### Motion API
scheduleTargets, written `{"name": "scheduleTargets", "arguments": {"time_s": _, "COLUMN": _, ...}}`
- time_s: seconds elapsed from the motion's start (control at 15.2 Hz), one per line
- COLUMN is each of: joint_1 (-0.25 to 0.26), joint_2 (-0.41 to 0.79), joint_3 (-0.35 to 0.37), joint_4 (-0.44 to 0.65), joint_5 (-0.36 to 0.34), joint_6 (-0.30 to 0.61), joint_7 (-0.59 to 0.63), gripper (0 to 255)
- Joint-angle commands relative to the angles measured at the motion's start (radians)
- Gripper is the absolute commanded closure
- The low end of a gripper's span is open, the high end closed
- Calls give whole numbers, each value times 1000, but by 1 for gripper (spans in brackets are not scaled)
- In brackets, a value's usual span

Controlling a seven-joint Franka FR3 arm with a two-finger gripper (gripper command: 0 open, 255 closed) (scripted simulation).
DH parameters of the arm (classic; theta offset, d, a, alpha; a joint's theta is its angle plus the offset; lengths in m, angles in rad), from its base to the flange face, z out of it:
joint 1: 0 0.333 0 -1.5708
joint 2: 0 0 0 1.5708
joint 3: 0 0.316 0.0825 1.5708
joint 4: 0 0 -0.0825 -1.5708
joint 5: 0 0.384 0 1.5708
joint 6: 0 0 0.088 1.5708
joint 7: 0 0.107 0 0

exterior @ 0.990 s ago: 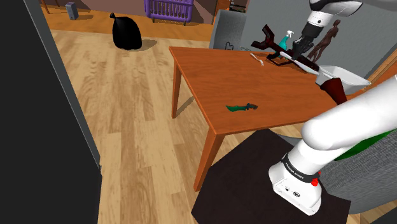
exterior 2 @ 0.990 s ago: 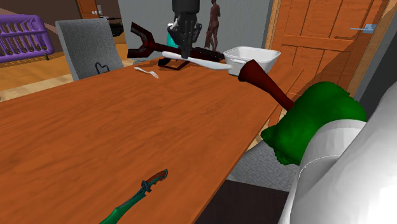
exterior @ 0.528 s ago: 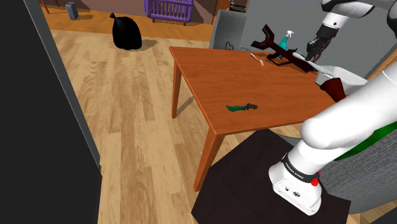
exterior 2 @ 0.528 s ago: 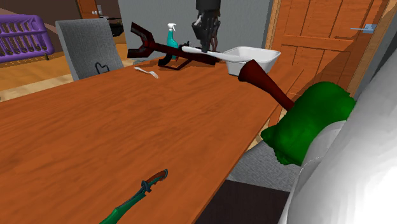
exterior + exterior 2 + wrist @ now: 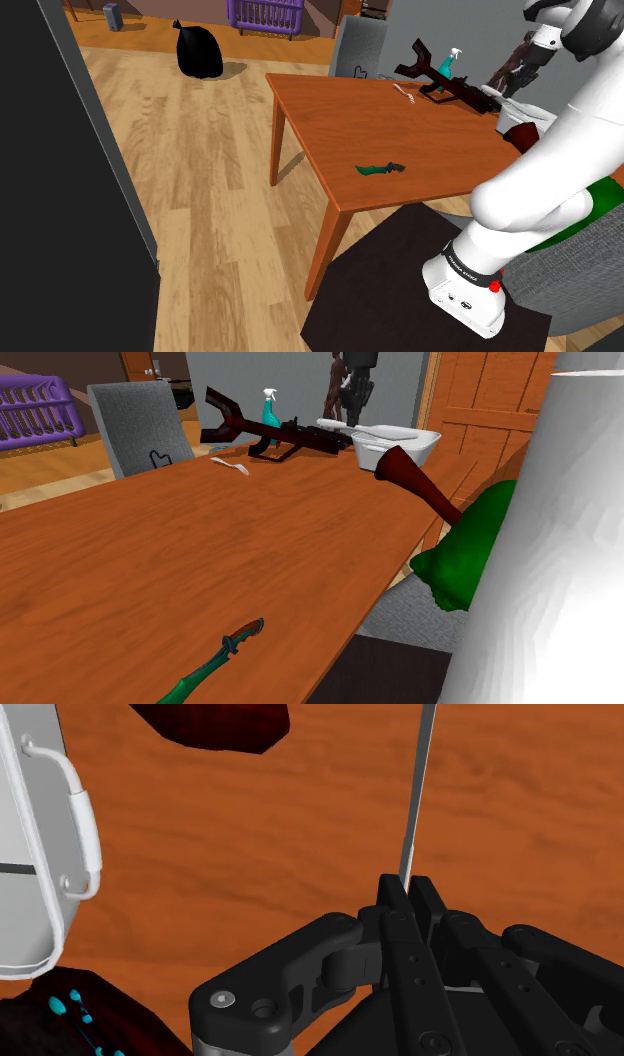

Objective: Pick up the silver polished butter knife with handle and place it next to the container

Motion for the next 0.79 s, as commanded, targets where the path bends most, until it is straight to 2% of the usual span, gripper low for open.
{"name": "scheduleTargets", "arguments": {"time_s": 0.0, "joint_1": -41, "joint_2": 73, "joint_3": -24, "joint_4": 69, "joint_5": 54, "joint_6": -18, "joint_7": -71, "gripper": 255}}
{"name": "scheduleTargets", "arguments": {"time_s": 0.2, "joint_1": -109, "joint_2": 168, "joint_3": -38, "joint_4": 168, "joint_5": 122, "joint_6": -52, "joint_7": -148, "gripper": 255}}
{"name": "scheduleTargets", "arguments": {"time_s": 0.73, "joint_1": -98, "joint_2": 164, "joint_3": -32, "joint_4": 55, "joint_5": 122, "joint_6": 57, "joint_7": -154, "gripper": 255}}
